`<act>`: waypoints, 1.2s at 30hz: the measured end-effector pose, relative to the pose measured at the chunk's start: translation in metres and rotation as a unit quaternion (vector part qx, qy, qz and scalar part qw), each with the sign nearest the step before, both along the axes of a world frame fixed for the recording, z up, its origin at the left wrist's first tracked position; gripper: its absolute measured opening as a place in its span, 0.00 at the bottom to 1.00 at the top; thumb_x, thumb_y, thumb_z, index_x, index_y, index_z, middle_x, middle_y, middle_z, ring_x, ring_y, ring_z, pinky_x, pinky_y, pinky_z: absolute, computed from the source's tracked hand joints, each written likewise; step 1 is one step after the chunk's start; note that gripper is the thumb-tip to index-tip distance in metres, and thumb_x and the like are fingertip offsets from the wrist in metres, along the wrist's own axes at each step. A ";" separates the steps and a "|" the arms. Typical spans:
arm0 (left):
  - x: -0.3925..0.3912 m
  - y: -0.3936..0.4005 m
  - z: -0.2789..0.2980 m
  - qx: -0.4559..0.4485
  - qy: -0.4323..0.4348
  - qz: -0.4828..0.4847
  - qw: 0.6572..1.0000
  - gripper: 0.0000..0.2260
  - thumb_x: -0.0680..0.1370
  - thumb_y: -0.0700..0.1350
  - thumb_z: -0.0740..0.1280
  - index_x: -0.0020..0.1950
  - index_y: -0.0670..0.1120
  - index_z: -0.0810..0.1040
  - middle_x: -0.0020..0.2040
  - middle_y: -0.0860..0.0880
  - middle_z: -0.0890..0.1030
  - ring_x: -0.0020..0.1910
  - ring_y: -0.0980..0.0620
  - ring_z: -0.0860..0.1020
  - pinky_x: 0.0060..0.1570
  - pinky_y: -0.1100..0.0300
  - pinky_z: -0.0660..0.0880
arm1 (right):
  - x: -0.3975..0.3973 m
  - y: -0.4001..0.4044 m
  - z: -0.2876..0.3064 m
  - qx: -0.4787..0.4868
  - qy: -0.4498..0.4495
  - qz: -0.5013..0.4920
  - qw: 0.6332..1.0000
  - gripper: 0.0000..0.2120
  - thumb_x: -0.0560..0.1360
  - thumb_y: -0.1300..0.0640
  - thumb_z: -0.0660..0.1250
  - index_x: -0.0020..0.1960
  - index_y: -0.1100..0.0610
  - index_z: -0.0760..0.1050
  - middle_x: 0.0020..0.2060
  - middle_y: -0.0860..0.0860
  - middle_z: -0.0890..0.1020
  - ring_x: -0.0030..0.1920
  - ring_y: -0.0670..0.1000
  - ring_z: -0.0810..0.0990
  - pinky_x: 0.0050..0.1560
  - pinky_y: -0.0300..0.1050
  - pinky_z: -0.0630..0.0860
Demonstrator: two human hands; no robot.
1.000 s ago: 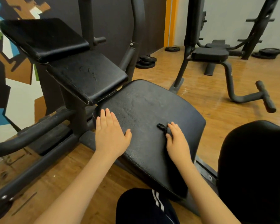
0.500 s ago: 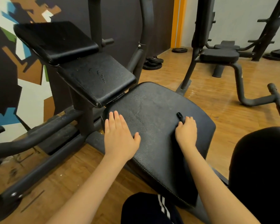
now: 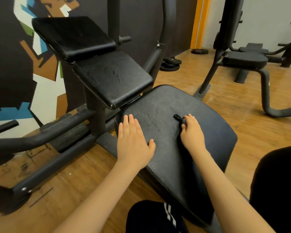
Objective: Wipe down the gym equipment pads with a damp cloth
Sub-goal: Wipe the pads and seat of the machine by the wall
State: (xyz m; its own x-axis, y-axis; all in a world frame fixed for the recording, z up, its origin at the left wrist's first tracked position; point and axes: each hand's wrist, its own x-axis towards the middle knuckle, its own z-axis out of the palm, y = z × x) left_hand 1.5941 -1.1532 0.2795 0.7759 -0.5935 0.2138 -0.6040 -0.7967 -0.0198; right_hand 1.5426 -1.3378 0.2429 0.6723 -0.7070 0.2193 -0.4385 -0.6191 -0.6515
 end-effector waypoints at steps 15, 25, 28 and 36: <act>0.000 0.000 -0.001 -0.024 0.005 0.000 1.000 0.38 0.79 0.61 0.51 0.77 0.37 0.42 0.78 0.39 0.42 0.77 0.42 0.40 0.75 0.49 0.40 | 0.039 -0.013 0.019 -0.035 -0.005 0.103 0.994 0.21 0.80 0.63 0.55 0.73 0.60 0.60 0.74 0.53 0.59 0.75 0.51 0.53 0.71 0.40 0.50; 0.001 0.000 -0.001 -0.035 0.004 0.004 0.999 0.38 0.79 0.61 0.52 0.77 0.37 0.41 0.78 0.39 0.40 0.77 0.43 0.38 0.73 0.49 0.37 | 0.047 0.009 0.017 -0.102 -0.036 0.195 0.975 0.22 0.79 0.65 0.57 0.72 0.58 0.62 0.73 0.52 0.62 0.74 0.50 0.56 0.72 0.39 0.50; 0.001 0.000 -0.001 -0.035 0.007 0.001 0.999 0.38 0.79 0.61 0.52 0.77 0.37 0.41 0.78 0.39 0.40 0.77 0.43 0.38 0.73 0.49 0.37 | 0.051 -0.009 0.022 -0.098 -0.029 0.186 0.977 0.22 0.79 0.65 0.57 0.72 0.58 0.63 0.73 0.52 0.62 0.74 0.50 0.56 0.69 0.35 0.50; 0.001 -0.001 -0.003 -0.047 0.005 0.006 0.999 0.38 0.79 0.61 0.53 0.77 0.37 0.42 0.78 0.39 0.41 0.77 0.43 0.39 0.73 0.50 0.36 | 0.094 0.001 0.034 -0.088 -0.020 0.157 0.983 0.22 0.78 0.66 0.56 0.72 0.61 0.62 0.73 0.56 0.61 0.74 0.53 0.55 0.72 0.43 0.50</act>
State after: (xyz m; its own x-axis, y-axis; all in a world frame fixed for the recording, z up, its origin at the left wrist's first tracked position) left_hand 1.5952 -1.1539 0.2764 0.7847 -0.5625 0.2605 -0.5949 -0.8015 0.0614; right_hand 1.6367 -1.3365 0.2767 0.8403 -0.4138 0.3503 -0.1833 -0.8249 -0.5348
